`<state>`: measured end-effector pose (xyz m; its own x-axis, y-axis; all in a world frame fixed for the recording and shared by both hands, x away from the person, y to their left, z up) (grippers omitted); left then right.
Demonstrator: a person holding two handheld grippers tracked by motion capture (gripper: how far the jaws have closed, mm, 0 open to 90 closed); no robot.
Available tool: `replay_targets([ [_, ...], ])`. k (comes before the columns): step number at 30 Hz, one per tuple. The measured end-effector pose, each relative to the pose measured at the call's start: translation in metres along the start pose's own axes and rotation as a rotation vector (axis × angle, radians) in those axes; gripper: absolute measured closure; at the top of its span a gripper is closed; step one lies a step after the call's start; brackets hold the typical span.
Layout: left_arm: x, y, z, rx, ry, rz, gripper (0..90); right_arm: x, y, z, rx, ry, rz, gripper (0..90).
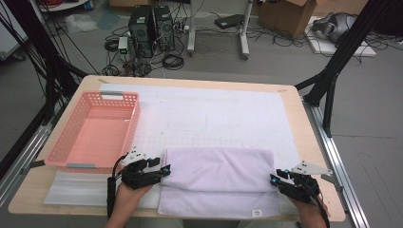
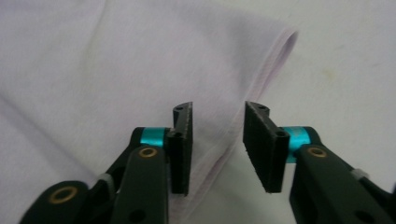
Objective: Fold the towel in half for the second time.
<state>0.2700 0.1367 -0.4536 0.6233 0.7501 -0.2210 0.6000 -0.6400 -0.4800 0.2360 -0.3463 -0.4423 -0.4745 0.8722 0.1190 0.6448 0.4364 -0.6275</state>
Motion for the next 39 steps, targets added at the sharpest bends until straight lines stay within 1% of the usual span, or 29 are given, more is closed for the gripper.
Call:
replay_targets([
  [2, 0.002, 0.006, -0.003, 0.016, -0.011, -0.01, 39.1, -0.003, 0.001, -0.004, -0.033, 0.026, 0.009, 51.4],
  [4, 0.004, 0.014, -0.006, 0.038, -0.016, -0.011, 37.6, -0.006, 0.004, -0.009, -0.054, 0.039, 0.019, 48.7],
  [5, 0.004, 0.019, -0.008, 0.062, -0.01, -0.023, 37.8, -0.007, 0.006, -0.011, -0.058, 0.041, 0.029, 46.5],
  [6, 0.004, 0.024, -0.01, 0.087, 0.0, -0.038, 38.1, -0.008, 0.009, -0.012, -0.057, 0.037, 0.035, 46.5],
  [7, 0.004, 0.027, -0.011, 0.1, 0.009, -0.051, 39.0, -0.009, 0.01, -0.013, -0.057, 0.04, 0.035, 46.6],
  [9, 0.006, 0.031, -0.017, 0.119, 0.018, -0.087, 48.1, -0.009, 0.013, -0.014, -0.06, 0.048, 0.028, 46.8],
  [10, 0.007, 0.033, -0.018, 0.115, 0.016, -0.116, 51.4, -0.009, 0.014, -0.013, -0.062, 0.046, 0.022, 46.9],
  [12, 0.011, 0.035, -0.018, 0.097, 0.024, -0.156, 54.9, -0.008, 0.014, -0.013, -0.057, 0.036, 0.017, 47.0],
  [13, 0.012, 0.036, -0.018, 0.094, 0.023, -0.161, 55.7, -0.008, 0.014, -0.012, -0.056, 0.033, 0.018, 47.1],
  [16, 0.011, 0.036, -0.018, 0.094, 0.03, -0.159, 56.0, -0.01, 0.013, -0.012, -0.069, 0.044, 0.024, 47.0],
  [17, 0.012, 0.035, -0.018, 0.097, 0.029, -0.15, 55.6, -0.011, 0.013, -0.013, -0.072, 0.048, 0.02, 46.7],
  [19, 0.012, 0.036, -0.017, 0.091, 0.007, -0.111, 51.9, -0.012, 0.014, -0.015, -0.071, 0.051, 0.026, 45.8],
  [20, 0.01, 0.036, -0.017, 0.089, 0.004, -0.094, 48.2, -0.013, 0.017, -0.016, -0.067, 0.05, 0.027, 45.1],
  [21, 0.009, 0.037, -0.017, 0.087, -0.008, -0.066, 44.9, -0.013, 0.02, -0.018, -0.056, 0.051, 0.029, 44.3],
  [22, 0.008, 0.037, -0.016, 0.091, -0.018, -0.03, 45.9, -0.014, 0.024, -0.02, -0.044, 0.051, 0.035, 43.6],
  [23, 0.005, 0.038, -0.016, 0.093, 0.001, -0.032, 48.6, -0.015, 0.028, -0.022, -0.027, 0.047, 0.04, 42.8],
  [24, 0.003, 0.038, -0.016, 0.103, 0.023, -0.021, 58.9, -0.016, 0.032, -0.024, -0.018, 0.051, 0.046, 42.3],
  [25, 0.003, 0.04, -0.016, 0.111, 0.018, 0.003, 70.3, -0.018, 0.037, -0.026, -0.005, 0.052, 0.052, 42.5],
  [26, 0.002, 0.041, -0.016, 0.114, 0.004, 0.004, 77.5, -0.02, 0.042, -0.027, 0.015, 0.058, 0.044, 43.7],
  [27, 0.002, 0.041, -0.016, 0.11, -0.003, 0.002, 79.0, -0.021, 0.048, -0.027, 0.035, 0.066, 0.031, 45.6],
  [28, 0.002, 0.041, -0.016, 0.108, -0.006, 0.006, 79.7, -0.022, 0.05, -0.027, 0.031, 0.082, 0.017, 47.9],
  [29, 0.003, 0.041, -0.016, 0.105, -0.01, 0.008, 80.2, -0.022, 0.051, -0.027, 0.025, 0.093, 0.005, 59.1],
  [30, 0.004, 0.04, -0.017, 0.099, -0.013, 0.01, 80.5, -0.023, 0.051, -0.027, 0.028, 0.107, -0.041, 75.3],
  [31, 0.004, 0.04, -0.017, 0.087, -0.013, 0.002, 80.7, -0.022, 0.051, -0.027, 0.03, 0.12, -0.077, 79.4],
  [34, 0.006, 0.04, -0.024, 0.055, -0.019, -0.01, 80.8, -0.028, 0.05, -0.029, 0.018, 0.11, -0.089, 82.5],
  [36, 0.008, 0.041, -0.032, 0.038, -0.022, -0.014, 80.9, -0.031, 0.051, -0.031, -0.007, 0.111, -0.074, 82.7],
  [37, 0.009, 0.042, -0.035, 0.042, -0.016, -0.017, 80.8, -0.032, 0.051, -0.033, -0.018, 0.099, -0.06, 82.6],
  [38, 0.011, 0.044, -0.04, 0.034, -0.017, -0.024, 80.8, -0.032, 0.052, -0.035, -0.023, 0.095, -0.051, 82.7],
  [39, 0.013, 0.045, -0.043, 0.023, -0.017, -0.032, 80.8, -0.032, 0.053, -0.04, -0.042, 0.08, -0.036, 82.7],
])
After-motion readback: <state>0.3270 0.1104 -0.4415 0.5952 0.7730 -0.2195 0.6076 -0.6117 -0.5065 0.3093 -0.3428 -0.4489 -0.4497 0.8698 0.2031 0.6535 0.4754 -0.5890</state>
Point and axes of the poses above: each handheld gripper's, and its own axes: y roughly forward along the jaws, z roughly out of its underside, x roughly to its left, the point moved 1 cm from there along y, roughly forward along the jaws, and after that the axes turned 5 degrees about y, right-handed, at the moved point
